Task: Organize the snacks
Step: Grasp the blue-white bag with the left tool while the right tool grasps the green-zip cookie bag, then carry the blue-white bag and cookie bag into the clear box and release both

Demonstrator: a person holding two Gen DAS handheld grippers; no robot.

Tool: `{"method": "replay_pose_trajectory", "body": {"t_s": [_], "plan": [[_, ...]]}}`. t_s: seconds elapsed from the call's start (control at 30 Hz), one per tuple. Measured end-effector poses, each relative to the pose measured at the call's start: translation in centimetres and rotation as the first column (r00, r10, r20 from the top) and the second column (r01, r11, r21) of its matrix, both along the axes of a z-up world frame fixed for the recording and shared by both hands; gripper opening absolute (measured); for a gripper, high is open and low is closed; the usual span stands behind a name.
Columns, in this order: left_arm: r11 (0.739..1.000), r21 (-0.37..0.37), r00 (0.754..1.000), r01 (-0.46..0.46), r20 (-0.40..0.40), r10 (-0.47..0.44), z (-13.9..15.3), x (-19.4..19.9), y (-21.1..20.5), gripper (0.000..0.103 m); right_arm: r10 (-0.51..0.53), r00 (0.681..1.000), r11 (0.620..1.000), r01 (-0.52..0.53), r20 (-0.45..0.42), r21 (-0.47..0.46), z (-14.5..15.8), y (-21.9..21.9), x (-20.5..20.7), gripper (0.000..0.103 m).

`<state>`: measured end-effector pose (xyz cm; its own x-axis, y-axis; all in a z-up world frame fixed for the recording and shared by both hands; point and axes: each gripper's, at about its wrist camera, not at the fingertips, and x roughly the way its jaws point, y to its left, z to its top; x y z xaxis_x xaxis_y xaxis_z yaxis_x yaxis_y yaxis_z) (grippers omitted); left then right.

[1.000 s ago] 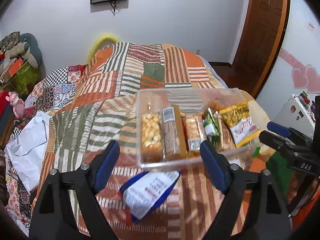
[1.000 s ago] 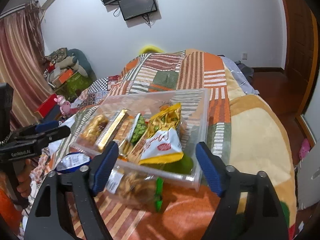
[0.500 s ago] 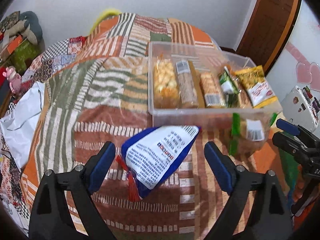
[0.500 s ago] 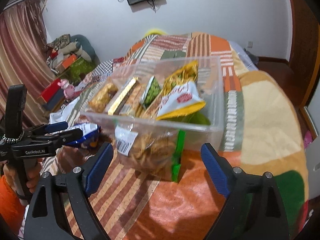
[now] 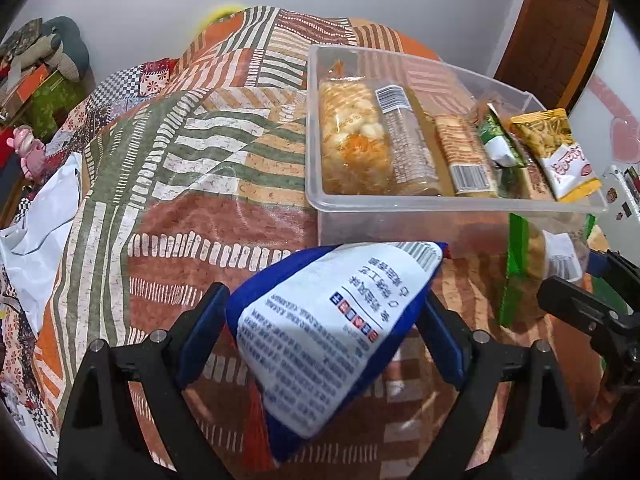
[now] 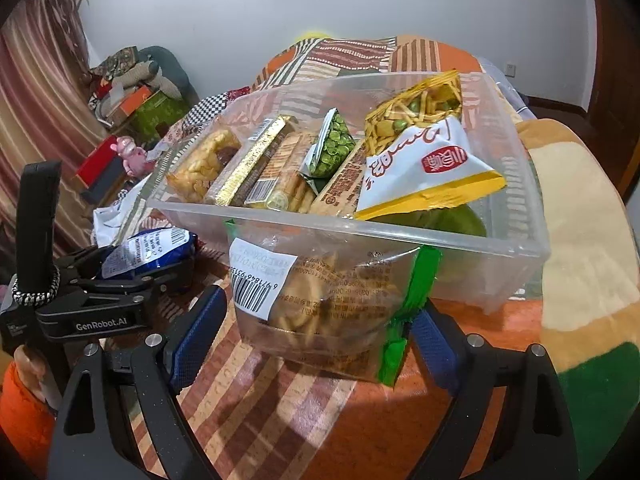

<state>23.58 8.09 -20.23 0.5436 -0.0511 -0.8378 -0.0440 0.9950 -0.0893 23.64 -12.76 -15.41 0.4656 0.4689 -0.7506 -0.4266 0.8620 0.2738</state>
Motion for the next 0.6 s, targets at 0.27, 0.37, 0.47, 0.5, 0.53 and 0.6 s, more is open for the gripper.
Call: {"method": "replay_pose_trajectory", "body": {"t_s": [0.27, 0.37, 0.47, 0.5, 0.53, 0.6], "plan": [[1.0, -0.019, 0.999, 0.008, 0.045, -0.007, 0.3, -1.1, 0.4, 0.074, 0.011, 1.0, 1.0, -0.011, -0.003, 0.019, 0.2, -0.9, -0.5, 0.072], [1.0, -0.02, 0.998, 0.019, 0.058, -0.018, 0.7, -2.1, 0.4, 0.071, 0.026, 1.0, 0.999, -0.027, 0.012, 0.019, 0.5, -1.4, -1.2, 0.07], [1.0, -0.007, 0.997, 0.025, 0.076, -0.024, 1.5, -3.2, 0.2, 0.071, 0.033, 0.999, 0.999, -0.033, 0.021, 0.03, 1.0, -1.7, -1.6, 0.07], [1.0, -0.005, 0.996, 0.027, 0.083, -0.027, 1.8, -3.6, 0.1, 0.071, 0.032, 0.999, 0.999, -0.033, 0.028, 0.035, 1.3, -1.9, -1.8, 0.07], [1.0, -0.002, 0.995, 0.029, 0.093, -0.028, 2.2, -4.1, 0.0, 0.071, 0.032, 0.999, 0.999, -0.033, 0.032, 0.038, 1.5, -2.1, -1.9, 0.07], [1.0, -0.001, 0.994, 0.031, 0.107, -0.031, 3.0, -4.6, -0.2, 0.071, 0.03, 0.998, 0.998, -0.032, 0.047, 0.046, 2.2, -2.2, -2.0, 0.07]]}}
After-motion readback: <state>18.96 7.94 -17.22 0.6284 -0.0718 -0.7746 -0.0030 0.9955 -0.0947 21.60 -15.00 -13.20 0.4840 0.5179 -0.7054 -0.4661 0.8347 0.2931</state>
